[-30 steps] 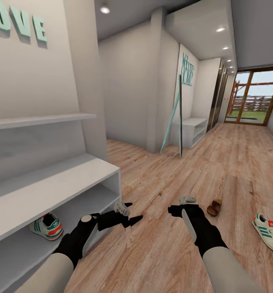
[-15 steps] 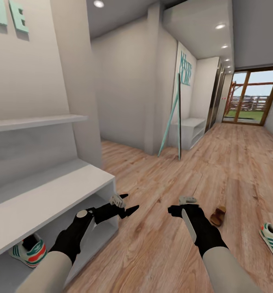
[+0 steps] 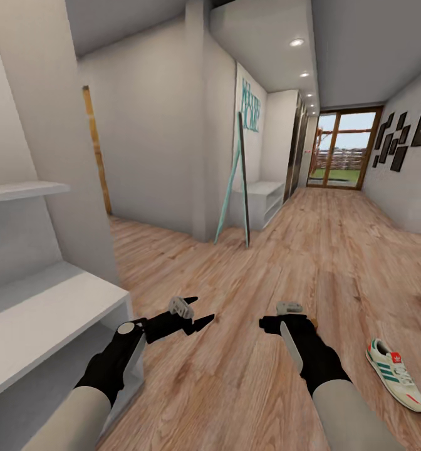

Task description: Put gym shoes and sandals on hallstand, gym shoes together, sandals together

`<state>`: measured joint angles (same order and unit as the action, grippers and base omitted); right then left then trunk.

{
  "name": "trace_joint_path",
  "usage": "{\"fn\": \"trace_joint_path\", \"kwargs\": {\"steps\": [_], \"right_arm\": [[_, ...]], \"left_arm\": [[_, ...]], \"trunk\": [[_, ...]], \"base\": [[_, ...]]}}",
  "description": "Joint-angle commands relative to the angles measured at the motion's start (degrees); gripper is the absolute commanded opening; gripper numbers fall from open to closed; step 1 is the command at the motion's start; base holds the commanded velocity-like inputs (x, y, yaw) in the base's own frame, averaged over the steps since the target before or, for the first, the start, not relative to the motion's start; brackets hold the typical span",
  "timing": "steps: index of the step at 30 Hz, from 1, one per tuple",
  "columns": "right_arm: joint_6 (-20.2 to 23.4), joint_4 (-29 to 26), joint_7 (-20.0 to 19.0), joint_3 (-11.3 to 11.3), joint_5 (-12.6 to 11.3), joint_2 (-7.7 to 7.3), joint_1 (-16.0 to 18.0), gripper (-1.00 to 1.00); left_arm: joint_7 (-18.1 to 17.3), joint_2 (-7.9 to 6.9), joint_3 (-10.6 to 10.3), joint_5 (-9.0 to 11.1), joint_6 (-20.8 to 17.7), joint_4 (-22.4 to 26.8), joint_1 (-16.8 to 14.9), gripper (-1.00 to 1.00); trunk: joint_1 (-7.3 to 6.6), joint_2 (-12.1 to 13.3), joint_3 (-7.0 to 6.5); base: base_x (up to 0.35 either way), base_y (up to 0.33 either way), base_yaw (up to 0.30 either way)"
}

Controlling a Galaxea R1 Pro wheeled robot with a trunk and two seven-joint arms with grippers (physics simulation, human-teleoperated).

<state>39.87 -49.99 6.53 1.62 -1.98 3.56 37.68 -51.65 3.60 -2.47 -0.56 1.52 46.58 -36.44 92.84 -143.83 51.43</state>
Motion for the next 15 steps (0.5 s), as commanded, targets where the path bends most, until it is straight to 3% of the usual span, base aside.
{"fn": "trace_joint_path", "kwargs": {"steps": [1, 4, 10, 15], "right_arm": [[0.2, -0.1, 0.2, 0.1, -0.2, 0.04, 0.0, 1.0], [0.2, 0.0, 0.2, 0.1, -0.2, 0.04, 0.0, 1.0], [0.2, 0.0, 0.2, 0.1, -0.2, 0.04, 0.0, 1.0], [0.2, 0.0, 0.2, 0.1, -0.2, 0.04, 0.0, 1.0]], "left_arm": [[-0.1, 0.0, 0.0, -0.1, 0.2, 0.0, 0.0, 1.0], [-0.1, 0.0, 0.0, -0.1, 0.2, 0.0, 0.0, 1.0], [-0.1, 0.0, 0.2, -0.1, 0.2, 0.0, 0.0, 1.0], [-0.1, 0.0, 2.9, -0.1, 0.2, 0.0, 0.0, 1.0]], "trunk": [[0.02, 0.0, 0.06], [0.02, 0.0, 0.06], [0.02, 0.0, 0.06], [0.02, 0.0, 0.06]], "base": [[0.275, -0.254, -0.288], [0.273, -0.258, -0.21], [0.276, -0.261, -0.058], [0.33, -0.128, -0.006]]}}
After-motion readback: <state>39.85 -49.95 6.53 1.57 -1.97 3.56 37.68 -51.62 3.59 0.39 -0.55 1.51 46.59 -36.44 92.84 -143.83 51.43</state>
